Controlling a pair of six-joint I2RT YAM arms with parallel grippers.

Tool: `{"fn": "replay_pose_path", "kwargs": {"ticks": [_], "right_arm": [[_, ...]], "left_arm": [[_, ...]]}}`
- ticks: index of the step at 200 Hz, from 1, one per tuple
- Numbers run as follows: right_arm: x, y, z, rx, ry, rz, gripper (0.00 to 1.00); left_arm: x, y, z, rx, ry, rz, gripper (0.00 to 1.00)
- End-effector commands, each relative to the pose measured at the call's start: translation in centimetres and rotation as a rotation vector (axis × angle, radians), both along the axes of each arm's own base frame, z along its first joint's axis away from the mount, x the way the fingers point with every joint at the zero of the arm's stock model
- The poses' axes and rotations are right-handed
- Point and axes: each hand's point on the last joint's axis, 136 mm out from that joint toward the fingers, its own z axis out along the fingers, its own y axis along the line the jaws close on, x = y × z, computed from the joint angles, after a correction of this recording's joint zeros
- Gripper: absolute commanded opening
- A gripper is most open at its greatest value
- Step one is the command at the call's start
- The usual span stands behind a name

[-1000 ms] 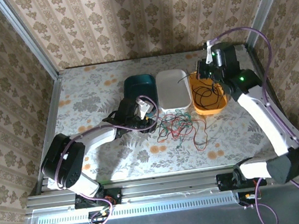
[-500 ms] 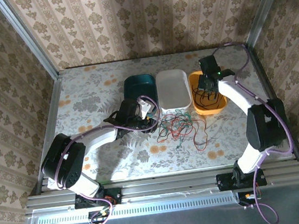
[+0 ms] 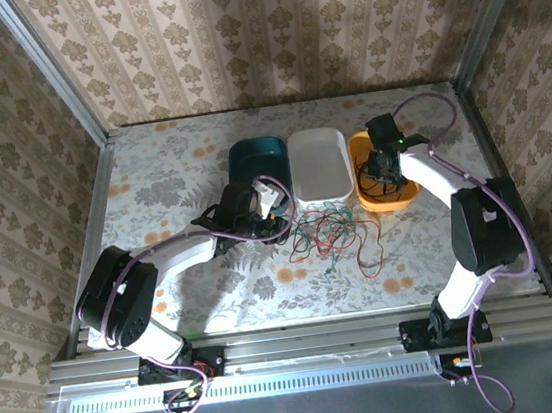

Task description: Untangle the cables

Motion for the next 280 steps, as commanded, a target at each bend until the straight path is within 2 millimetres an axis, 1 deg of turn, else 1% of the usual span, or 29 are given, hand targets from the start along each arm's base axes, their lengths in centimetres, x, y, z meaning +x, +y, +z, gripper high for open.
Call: {"fn": "replay_pose_path", "kwargs": {"ticks": [1,9,19,25,35,47,51,57,64,71,76,79,86,98,108,123,144,154,190,235,255,280], "right_arm": [[-0.5,-0.3,5.1,-0.043,-0.138,0.006,0.47],[-0.8,0.7,6.1,-0.058,-0.162,0.057,0.47],[-1.3,2.5,7.1,-0.088,-0.180,0.141,0.47],[-1.7,4.1,7.5,-0.100,-0.187,0.214,0.47],[-2.5,7.4,7.6,-0.093,-0.192,0.374,0.47],[-4.5,11.9,6.8,-0.046,-0.165,0.593,0.47],[-4.9,13.8,6.8,-0.018,-0.177,0.672,0.47],[-6.3,16.2,6.2,0.032,-0.157,0.785,0.47],[-8.0,18.4,5.4,0.080,-0.124,0.899,0.47],[-9.4,20.2,4.8,0.117,-0.094,0.983,0.47],[-10.1,21.3,4.4,0.137,-0.080,1.031,0.47],[-10.8,21.5,3.9,0.144,-0.046,1.053,0.47],[-11.9,22.6,3.2,0.158,-0.011,1.107,0.47],[-13.0,24.0,2.6,0.173,0.029,1.172,0.47],[-13.7,25.0,2.1,0.199,0.065,1.212,0.48],[-14.6,26.0,1.1,0.215,0.136,1.255,0.48],[-14.6,26.2,-0.3,0.204,0.223,1.255,0.50],[-14.6,26.3,-0.9,0.207,0.261,1.256,0.52],[-14.5,26.9,-2.3,0.224,0.367,1.274,0.52],[-13.2,27.1,-4.4,0.176,0.432,1.265,0.51],[-12.0,26.9,-5.1,0.131,0.415,1.241,0.50],[-11.1,27.1,-5.7,0.105,0.382,1.224,0.49]], "left_arm": [[0.3,0.0,-0.1,-0.012,0.002,0.030,0.60],[0.4,0.1,-0.1,-0.014,0.001,0.037,0.60],[0.6,0.2,-0.3,-0.010,0.000,0.049,0.60],[0.8,0.3,-0.4,-0.002,-0.001,0.067,0.60],[1.3,0.8,-0.6,0.010,-0.005,0.104,0.60],[1.9,1.3,-0.8,0.021,-0.010,0.143,0.61],[2.0,1.5,-0.8,0.021,-0.009,0.154,0.61],[2.2,1.6,-0.9,0.019,-0.010,0.164,0.61],[2.3,1.7,-0.9,0.012,-0.009,0.171,0.61],[2.3,1.8,-0.9,0.007,-0.006,0.180,0.61],[2.4,1.8,-1.0,0.007,-0.004,0.183,0.60],[2.4,1.9,-1.0,0.008,-0.001,0.188,0.61],[2.5,2.1,-1.0,0.008,0.001,0.196,0.61],[2.7,2.6,-1.1,0.015,0.002,0.225,0.61],[3.1,3.4,-1.2,0.029,-0.001,0.269,0.61],[3.4,4.6,-1.3,0.042,-0.006,0.322,0.61],[3.8,5.7,-1.2,0.052,-0.016,0.368,0.61],[3.8,6.0,-1.2,0.057,-0.019,0.377,0.61],[3.7,6.2,-1.2,0.055,-0.022,0.383,0.61],[3.7,6.0,-0.8,0.041,-0.026,0.377,0.61],[3.6,5.8,-0.5,0.036,-0.031,0.357,0.61],[3.5,5.8,-0.2,0.033,-0.039,0.349,0.61]]}}
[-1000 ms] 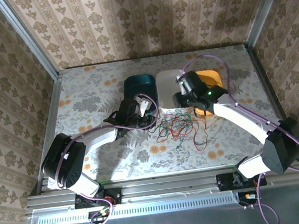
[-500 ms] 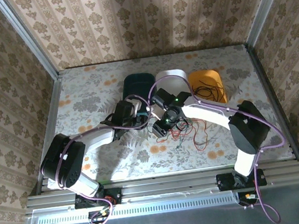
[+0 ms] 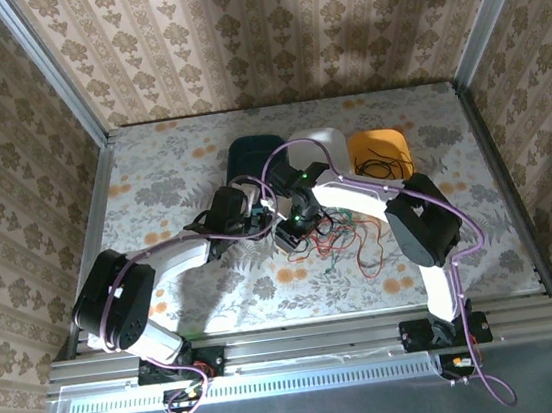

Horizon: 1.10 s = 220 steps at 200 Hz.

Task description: Untangle the cables

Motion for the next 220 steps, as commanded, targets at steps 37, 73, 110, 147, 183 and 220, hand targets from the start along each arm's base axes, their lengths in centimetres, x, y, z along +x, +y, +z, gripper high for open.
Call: {"fn": "replay_pose_path", "kwargs": {"ticks": [37,73,110,147,183,220], "right_arm": [[1.0,-0.3,-2.0,-0.047,-0.017,-0.006,0.49],[1.1,0.4,-2.7,-0.037,-0.009,0.009,0.48],[1.0,0.9,-3.5,-0.040,-0.001,0.025,0.38],[0.6,1.3,-3.1,0.004,0.000,0.038,0.16],[1.1,1.4,-2.2,0.021,-0.035,0.032,0.02],[2.2,1.0,7.4,0.210,-0.179,-0.034,0.00]], "left_arm": [[0.0,-0.2,1.8,-0.036,-0.041,-0.013,0.61],[0.0,-0.2,2.0,-0.039,-0.047,-0.016,0.61],[0.0,-0.1,2.1,-0.040,-0.051,-0.014,0.61],[-0.2,-0.3,2.2,-0.043,-0.055,-0.026,0.61],[-0.4,-0.7,2.4,-0.054,-0.055,-0.042,0.62],[-1.1,-2.4,3.3,-0.102,-0.070,-0.139,0.63]]}}
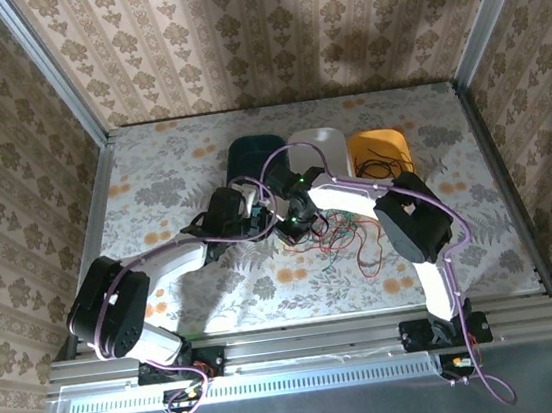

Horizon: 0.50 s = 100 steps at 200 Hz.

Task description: Untangle the cables

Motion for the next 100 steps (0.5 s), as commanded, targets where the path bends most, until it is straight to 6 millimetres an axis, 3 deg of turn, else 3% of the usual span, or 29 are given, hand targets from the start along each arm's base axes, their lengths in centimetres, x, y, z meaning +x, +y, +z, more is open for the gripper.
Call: {"fn": "replay_pose_path", "kwargs": {"ticks": [1,27,44,59,72,100], "right_arm": [[0.5,0.2,9.3,0.193,-0.128,-0.023,0.00],[1.3,-2.0,18.0,0.401,-0.239,-0.122,0.00],[1.9,-4.2,22.7,0.502,-0.323,-0.192,0.00],[2.9,-6.1,25.7,0.558,-0.394,-0.259,0.00],[2.9,-7.7,29.4,0.620,-0.492,-0.297,0.00],[3.6,-11.4,34.6,0.601,-0.731,-0.407,0.01]], "left_arm": [[-0.2,-1.5,2.0,-0.054,-0.053,-0.078,0.63],[-0.8,-2.9,3.1,-0.112,-0.070,-0.152,0.66],[-1.0,-3.7,3.6,-0.133,-0.077,-0.200,0.68],[-1.2,-4.6,3.7,-0.128,-0.078,-0.240,0.68],[-1.4,-5.6,3.7,-0.125,-0.083,-0.273,0.68],[-1.5,-7.3,3.4,-0.112,-0.086,-0.330,0.68]]}}
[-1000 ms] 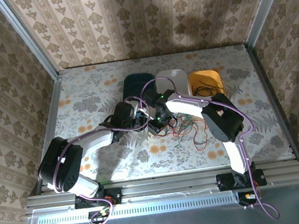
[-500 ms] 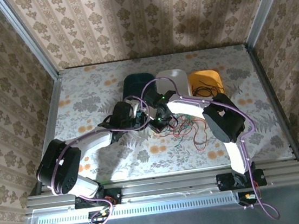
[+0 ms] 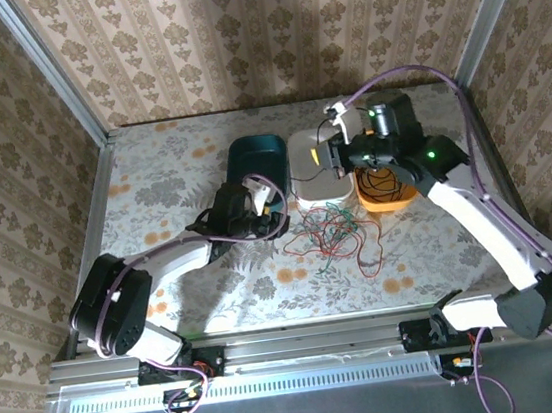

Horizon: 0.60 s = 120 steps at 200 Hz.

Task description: Untangle the cables

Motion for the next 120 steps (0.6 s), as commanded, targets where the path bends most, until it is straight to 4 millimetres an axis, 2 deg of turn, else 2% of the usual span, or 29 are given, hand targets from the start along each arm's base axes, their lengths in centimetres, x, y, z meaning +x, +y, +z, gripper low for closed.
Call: {"fn": "replay_pose_path", "kwargs": {"ticks": [1,22,32,57,79,100,120], "right_arm": [[0.9,-2.1,3.6,0.021,-0.115,-0.136,0.01],[1.2,-5.0,7.4,0.038,-0.248,-0.273,0.03],[1.5,-6.3,8.3,0.029,-0.283,-0.330,0.06],[2.8,-10.1,8.3,-0.033,-0.264,-0.504,0.02],[3.6,-12.0,8.4,-0.014,-0.263,-0.576,0.01],[4.9,-14.4,6.3,-0.066,-0.195,-0.674,0.00],[6.5,-16.4,2.3,-0.136,-0.093,-0.743,0.00]], "left_arm": [[0.0,-2.2,1.0,-0.015,-0.042,-0.091,0.68],[0.0,-3.2,0.7,-0.003,-0.048,-0.121,0.68],[0.1,-3.6,0.6,0.003,-0.051,-0.132,0.68],[0.3,-4.5,0.3,0.017,-0.056,-0.143,0.68],[0.5,-4.6,-0.5,0.039,-0.041,-0.133,0.67],[0.3,-4.6,-1.0,0.065,-0.041,-0.134,0.67],[0.3,-4.3,-1.1,0.073,-0.042,-0.124,0.67]]}}
